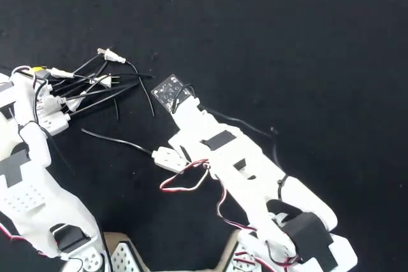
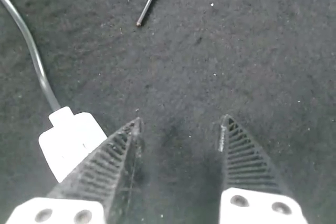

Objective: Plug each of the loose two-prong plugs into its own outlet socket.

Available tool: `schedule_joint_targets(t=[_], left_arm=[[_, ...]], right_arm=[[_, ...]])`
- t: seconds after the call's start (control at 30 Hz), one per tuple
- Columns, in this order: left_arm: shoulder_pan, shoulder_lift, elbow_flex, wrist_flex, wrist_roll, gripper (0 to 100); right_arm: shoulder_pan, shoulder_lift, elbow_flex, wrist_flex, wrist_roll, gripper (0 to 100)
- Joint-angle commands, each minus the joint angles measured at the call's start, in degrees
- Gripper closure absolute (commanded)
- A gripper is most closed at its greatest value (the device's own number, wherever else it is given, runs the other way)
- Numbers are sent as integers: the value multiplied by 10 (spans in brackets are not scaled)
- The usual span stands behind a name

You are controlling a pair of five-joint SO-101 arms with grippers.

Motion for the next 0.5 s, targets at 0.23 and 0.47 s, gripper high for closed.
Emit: schedule_joint_targets(t=[0.23, 0.47], left_arm=[[39, -12, -76, 169, 4, 787], [59, -17, -76, 180, -22, 897]], right_arm=[[9, -2, -30, -13, -3, 783], [9, -2, -29, -13, -3, 783]])
